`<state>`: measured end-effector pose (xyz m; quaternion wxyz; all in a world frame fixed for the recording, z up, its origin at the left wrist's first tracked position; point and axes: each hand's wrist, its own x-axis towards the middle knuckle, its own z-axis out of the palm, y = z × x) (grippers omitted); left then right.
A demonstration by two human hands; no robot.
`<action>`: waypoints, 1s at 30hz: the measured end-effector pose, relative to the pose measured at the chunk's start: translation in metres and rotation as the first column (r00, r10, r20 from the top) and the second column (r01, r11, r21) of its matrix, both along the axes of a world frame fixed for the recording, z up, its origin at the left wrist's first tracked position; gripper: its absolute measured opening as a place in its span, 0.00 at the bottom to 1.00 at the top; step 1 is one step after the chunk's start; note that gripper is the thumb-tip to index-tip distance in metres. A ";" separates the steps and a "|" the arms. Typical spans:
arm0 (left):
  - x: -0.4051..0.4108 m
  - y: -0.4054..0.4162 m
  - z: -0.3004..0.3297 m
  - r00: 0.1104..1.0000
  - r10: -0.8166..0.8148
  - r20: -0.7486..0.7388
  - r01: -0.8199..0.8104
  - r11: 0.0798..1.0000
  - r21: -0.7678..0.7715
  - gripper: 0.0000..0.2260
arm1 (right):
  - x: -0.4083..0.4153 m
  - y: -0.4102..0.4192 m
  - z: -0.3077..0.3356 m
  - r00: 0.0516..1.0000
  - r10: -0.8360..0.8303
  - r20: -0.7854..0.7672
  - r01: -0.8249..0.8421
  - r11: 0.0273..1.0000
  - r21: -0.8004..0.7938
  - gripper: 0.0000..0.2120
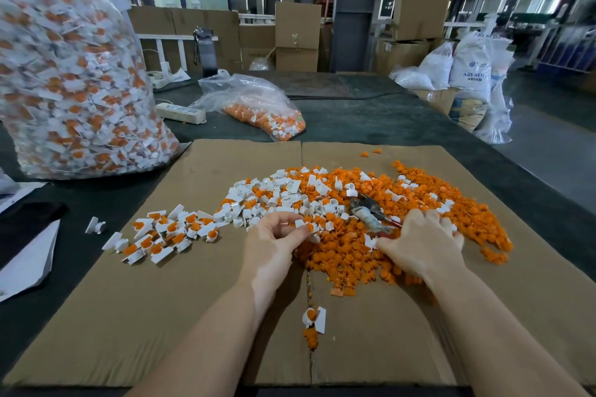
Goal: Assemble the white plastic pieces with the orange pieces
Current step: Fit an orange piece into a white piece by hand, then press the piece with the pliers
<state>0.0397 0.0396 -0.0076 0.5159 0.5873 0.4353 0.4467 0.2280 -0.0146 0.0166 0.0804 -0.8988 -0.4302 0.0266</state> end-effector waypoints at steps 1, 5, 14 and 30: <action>0.000 0.001 0.001 1.000 0.019 0.011 -0.018 1.000 -0.020 0.06 | -0.002 -0.001 0.002 1.000 0.012 -0.002 -0.012 0.999 0.045 0.27; 0.000 0.007 0.009 0.995 0.090 0.040 -0.086 0.992 -0.093 0.06 | -0.014 -0.005 0.014 0.992 0.122 -0.043 -0.111 0.974 0.199 0.18; 0.003 0.013 0.022 0.983 0.110 0.144 -0.069 0.962 -0.264 0.07 | -0.042 -0.013 0.040 0.689 0.443 -0.574 -0.351 0.896 0.271 0.18; 0.005 0.017 0.024 0.975 0.184 0.125 -0.128 0.924 -0.360 0.06 | -0.050 -0.014 0.044 0.580 0.410 -0.704 -0.432 0.887 0.160 0.06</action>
